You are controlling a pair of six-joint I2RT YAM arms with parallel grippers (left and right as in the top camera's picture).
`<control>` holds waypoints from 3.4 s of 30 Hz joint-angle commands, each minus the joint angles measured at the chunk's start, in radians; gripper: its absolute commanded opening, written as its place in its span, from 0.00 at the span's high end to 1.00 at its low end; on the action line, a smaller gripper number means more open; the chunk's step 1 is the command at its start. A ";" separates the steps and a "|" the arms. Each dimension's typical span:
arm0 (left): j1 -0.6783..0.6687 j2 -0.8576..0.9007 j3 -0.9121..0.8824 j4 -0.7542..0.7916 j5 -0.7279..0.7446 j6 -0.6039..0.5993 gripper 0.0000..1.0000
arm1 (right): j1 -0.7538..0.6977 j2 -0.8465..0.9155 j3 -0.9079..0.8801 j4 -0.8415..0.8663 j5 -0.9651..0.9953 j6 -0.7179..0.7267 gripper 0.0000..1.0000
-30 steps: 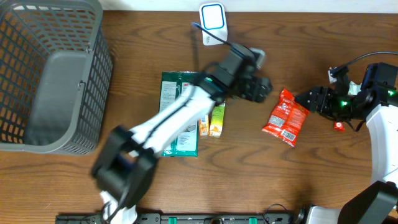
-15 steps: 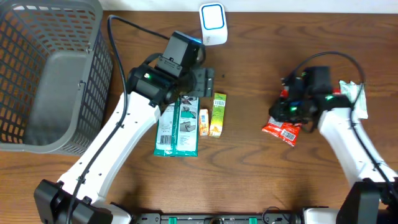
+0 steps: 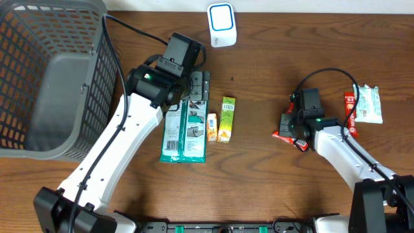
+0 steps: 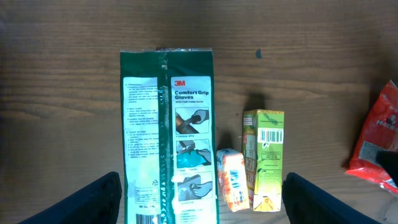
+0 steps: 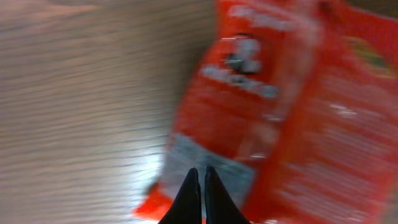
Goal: Scan the item barcode
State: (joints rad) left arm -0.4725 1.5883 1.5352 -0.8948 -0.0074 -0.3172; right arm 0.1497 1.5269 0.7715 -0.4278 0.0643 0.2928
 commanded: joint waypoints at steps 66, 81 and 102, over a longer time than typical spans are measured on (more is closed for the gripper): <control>0.003 0.000 0.004 -0.006 -0.024 0.005 0.16 | -0.331 0.091 0.047 0.115 0.047 -0.193 0.97; 0.003 0.000 0.004 -0.006 -0.024 0.005 0.16 | -0.285 0.013 0.027 -0.111 0.017 0.000 0.99; 0.003 0.000 0.004 -0.006 -0.024 0.005 0.16 | -0.332 0.015 0.006 -0.045 -0.107 -0.084 0.83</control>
State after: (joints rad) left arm -0.4721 1.5883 1.5352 -0.8951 -0.0086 -0.3172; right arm -0.2050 1.5406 0.7288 -0.4667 0.1970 0.2630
